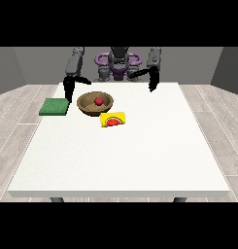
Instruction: Pick the cup and pour the ball into the bowl, then pick the bowl and place it on the pad
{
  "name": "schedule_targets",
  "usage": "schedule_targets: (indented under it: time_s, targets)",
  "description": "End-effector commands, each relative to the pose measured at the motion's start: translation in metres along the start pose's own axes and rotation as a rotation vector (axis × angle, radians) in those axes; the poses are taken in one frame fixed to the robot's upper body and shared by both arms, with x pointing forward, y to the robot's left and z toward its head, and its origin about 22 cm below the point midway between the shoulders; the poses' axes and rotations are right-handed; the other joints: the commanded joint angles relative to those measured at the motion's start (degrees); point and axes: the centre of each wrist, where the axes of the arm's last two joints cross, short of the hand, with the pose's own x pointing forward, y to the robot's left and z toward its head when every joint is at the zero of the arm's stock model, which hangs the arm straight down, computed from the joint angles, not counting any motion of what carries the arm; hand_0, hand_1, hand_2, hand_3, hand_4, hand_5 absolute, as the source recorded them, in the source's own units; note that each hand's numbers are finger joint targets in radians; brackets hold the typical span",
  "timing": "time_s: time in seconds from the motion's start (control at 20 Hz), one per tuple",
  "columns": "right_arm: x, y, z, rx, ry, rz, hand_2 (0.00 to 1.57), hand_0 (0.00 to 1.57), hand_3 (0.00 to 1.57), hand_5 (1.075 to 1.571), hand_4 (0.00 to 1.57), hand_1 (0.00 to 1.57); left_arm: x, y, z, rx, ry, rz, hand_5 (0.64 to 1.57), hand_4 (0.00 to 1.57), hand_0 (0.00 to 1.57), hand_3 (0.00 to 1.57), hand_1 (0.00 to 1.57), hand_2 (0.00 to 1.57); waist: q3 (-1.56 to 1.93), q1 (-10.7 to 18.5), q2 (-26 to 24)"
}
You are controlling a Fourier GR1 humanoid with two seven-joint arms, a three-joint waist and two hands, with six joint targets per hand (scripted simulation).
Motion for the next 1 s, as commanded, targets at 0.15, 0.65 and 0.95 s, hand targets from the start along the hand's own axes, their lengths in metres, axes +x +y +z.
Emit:
schedule_targets:
  time_s: [0.15,0.65,0.95]
  targets:
    - [-0.019,0.001,-0.009,-0.071,0.021,-0.009,0.00,0.00,0.00,1.567,0.29,0.00,-0.009,0.046,0.010,-0.038,-0.038,0.075,1.564,0.00,0.00,0.00,0.00,0.00,0.26,2.0,-0.2]
    - [-0.040,-0.003,-0.019,-0.077,0.003,-0.007,0.00,0.00,0.00,1.563,0.12,0.00,0.015,0.045,0.010,-0.027,-0.114,0.066,1.566,0.00,0.00,0.00,0.00,0.00,0.28,3.0,3.4]
    - [-0.050,0.023,-0.022,-0.070,0.053,-0.035,0.00,0.00,0.00,1.565,0.14,0.00,0.007,0.071,0.013,-0.016,-0.098,0.054,1.566,0.00,0.00,0.00,0.00,0.00,0.26,1.9,2.2]
